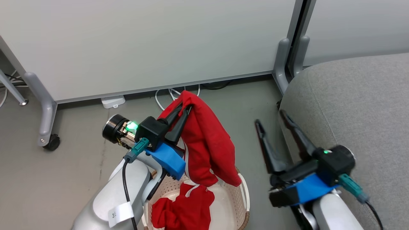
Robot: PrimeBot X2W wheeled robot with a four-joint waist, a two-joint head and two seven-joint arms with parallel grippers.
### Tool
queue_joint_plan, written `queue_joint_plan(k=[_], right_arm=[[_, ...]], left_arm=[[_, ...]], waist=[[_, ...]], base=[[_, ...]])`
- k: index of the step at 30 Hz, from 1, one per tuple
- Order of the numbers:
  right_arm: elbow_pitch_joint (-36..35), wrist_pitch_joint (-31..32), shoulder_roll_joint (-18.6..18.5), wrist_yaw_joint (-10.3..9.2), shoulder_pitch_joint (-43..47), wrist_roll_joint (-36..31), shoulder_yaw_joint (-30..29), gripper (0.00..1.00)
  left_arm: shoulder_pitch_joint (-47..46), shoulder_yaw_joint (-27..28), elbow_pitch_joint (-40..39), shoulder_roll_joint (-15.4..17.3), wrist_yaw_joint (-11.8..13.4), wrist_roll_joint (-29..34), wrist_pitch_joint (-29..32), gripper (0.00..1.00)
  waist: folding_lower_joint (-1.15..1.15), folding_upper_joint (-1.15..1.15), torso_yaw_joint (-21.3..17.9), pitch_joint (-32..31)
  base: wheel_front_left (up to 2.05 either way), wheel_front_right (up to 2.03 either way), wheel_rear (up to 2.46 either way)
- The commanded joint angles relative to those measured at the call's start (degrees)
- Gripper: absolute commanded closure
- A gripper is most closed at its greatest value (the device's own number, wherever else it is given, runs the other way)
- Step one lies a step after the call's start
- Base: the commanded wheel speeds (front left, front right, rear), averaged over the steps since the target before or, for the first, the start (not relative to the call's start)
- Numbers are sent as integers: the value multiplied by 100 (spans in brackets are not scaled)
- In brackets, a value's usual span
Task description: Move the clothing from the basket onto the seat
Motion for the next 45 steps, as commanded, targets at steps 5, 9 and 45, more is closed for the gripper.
queue_joint_plan(k=[5,9,45], right_arm=[[376,-1,-18,1,-618,-141,605,0],[869,-1,-18,1,-1043,-249,995,0],[3001,-2,-17,1,-2169,322,1688,100]], left_arm=[[-173,20,-5,-65,-48,66,-29,100],[-275,-13,-10,-147,-80,116,-30,100],[-329,-16,-77,-363,-161,244,-30,100]], waist=[[0,0,57,110],[0,0,155,204],[0,0,339,358]], base=[[0,0,0],[0,0,0],[0,0,0]])
